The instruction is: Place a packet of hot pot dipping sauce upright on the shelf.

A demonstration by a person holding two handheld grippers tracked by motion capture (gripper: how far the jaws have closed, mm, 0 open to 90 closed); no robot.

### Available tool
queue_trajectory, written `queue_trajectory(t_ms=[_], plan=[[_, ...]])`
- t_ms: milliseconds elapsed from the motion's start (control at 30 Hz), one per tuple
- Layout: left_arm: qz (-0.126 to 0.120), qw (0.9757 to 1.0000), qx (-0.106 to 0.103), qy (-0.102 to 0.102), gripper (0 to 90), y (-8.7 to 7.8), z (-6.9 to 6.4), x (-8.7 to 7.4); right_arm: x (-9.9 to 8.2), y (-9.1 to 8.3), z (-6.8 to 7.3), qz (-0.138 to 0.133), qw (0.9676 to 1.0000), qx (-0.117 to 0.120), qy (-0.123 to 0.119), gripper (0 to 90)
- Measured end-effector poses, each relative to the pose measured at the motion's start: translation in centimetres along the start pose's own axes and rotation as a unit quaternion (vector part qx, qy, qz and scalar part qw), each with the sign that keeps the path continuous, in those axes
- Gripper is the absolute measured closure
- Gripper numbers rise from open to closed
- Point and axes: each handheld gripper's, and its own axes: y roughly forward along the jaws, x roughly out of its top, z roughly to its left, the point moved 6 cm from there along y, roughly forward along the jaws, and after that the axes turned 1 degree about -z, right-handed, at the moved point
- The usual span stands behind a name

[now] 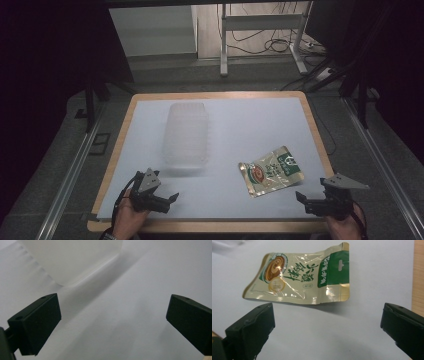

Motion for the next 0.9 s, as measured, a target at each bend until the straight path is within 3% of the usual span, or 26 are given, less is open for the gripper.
queue_trajectory(t_ms=[67, 200, 433, 667, 900], plan=[[-0.005, 1.0000, -0.002, -0.004, 0.0, -0.1, 0.0, 0.1, -0.1, 0.2, 0.1, 0.006, 0.9999, -0.002, -0.014, 0.0], [-0.035, 0.9991, -0.019, -0.012, 0.0, -0.5, -0.3, 0.6, -0.1, 0.6, 0.2, 0.009, 0.9999, 0.009, -0.012, 0.0], [-0.020, 0.9996, -0.019, -0.003, 0.0, -0.2, -0.4, 0.4, -0.1, 0.7, 0.2, 0.006, 0.9998, 0.018, -0.007, 0.0], [-0.016, 0.9997, -0.016, -0.007, 0.0, -0.1, -0.4, 0.3, -0.1, 0.9, 0.2, -0.001, 0.9998, 0.021, 0.002, 0.0], [-0.012, 0.9994, -0.026, -0.020, 0.0, 0.0, -0.5, 0.3, 0.1, 1.2, 0.3, -0.007, 0.9997, 0.024, 0.005, 0.0]])
